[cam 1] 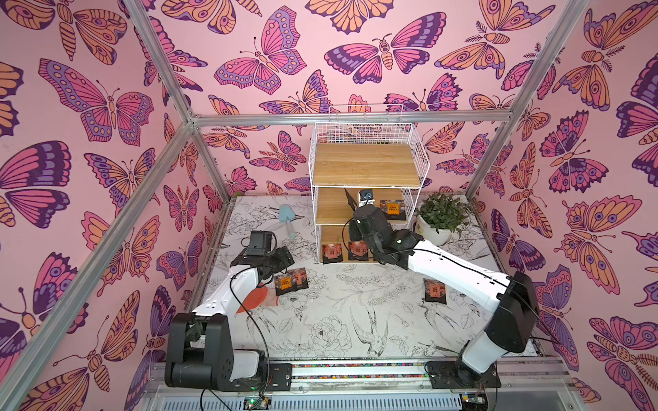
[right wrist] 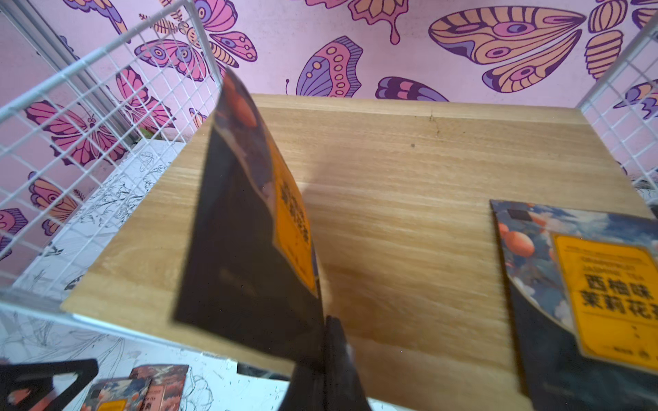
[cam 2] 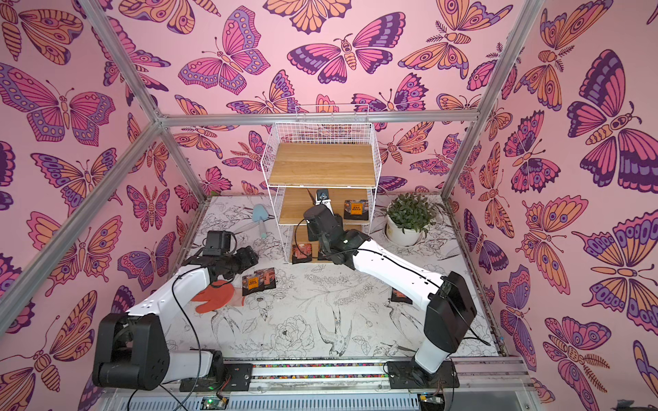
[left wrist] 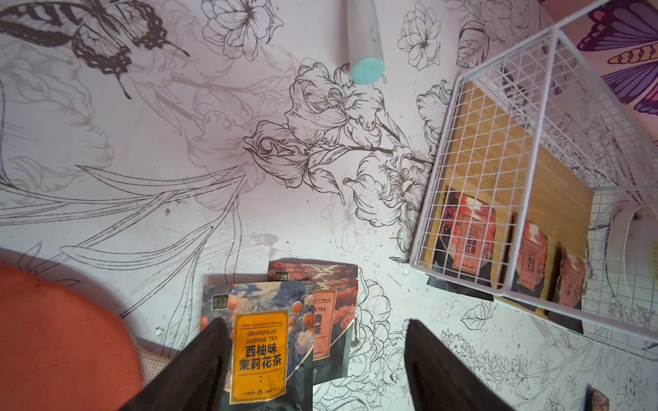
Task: Remove the tea bags from the shelf
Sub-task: Pick up the tea bag from the shelf.
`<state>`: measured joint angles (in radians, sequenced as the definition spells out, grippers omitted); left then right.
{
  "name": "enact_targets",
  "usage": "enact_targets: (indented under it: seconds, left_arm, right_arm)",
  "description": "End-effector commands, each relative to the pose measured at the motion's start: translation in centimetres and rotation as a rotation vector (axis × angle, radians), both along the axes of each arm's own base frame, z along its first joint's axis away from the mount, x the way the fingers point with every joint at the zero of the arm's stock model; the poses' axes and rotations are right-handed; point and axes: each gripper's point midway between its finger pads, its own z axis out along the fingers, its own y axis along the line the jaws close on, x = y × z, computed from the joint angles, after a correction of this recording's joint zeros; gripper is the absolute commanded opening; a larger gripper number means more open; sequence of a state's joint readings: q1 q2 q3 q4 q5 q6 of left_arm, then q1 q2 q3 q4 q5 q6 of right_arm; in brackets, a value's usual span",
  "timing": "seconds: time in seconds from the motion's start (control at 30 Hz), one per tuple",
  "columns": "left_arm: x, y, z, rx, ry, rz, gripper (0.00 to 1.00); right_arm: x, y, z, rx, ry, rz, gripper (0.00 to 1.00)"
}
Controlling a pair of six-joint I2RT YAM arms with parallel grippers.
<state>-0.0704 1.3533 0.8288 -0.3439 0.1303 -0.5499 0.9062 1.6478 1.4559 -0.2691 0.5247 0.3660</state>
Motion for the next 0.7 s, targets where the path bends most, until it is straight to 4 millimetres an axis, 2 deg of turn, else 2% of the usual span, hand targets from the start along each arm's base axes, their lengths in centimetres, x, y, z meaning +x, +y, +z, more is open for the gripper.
enact_targets:
  seconds: [0.0,0.07,0.1,0.3,0.43,0.47,0.53,0.67]
  left_arm:
    - [-0.4,0.5,-0.3,0.016,0.005,0.009,0.8]
    - [-0.4,0.5,-0.4,0.013,0.008,0.009,0.8]
    - [-0.3,0.5,-0.3,0.012,0.007,0.008,0.8]
    - [-0.4,0.0,0.7,-0.013,-0.016,-0.011,0.8]
    - [-0.8,-0.6,1.6,-0.04,-0.039,-0.036,0.8]
    - [-0.9,-0.7,2.8,-0.046,-0.07,-0.036,0.79]
    - [-1.3,-0.8,3.5,-0.048,-0.074,-0.042,0.79]
    - [-2.4,-0.7,4.4,-0.043,-0.075,-0.043,0.79]
  right_arm:
    - [-1.6,-0.7,0.1,-0.03,0.028,0.037,0.0]
    - [-2.3,-0.7,0.2,-0.046,0.026,0.065,0.0]
    - [-3.0,-1.1,1.6,-0.029,0.007,0.087,0.0]
    - [-5.3,-3.2,3.7,-0.042,-0.002,0.127,0.0]
    - [-6.7,-3.8,3.5,-0.053,0.03,0.153,0.0]
    - [-7.3,-3.9,3.5,-0.061,0.032,0.161,0.0]
    - [-8.4,-4.2,3.5,-0.073,0.025,0.173,0.0]
    - [-10.6,-6.8,3.0,-0.1,0.057,0.162,0.0]
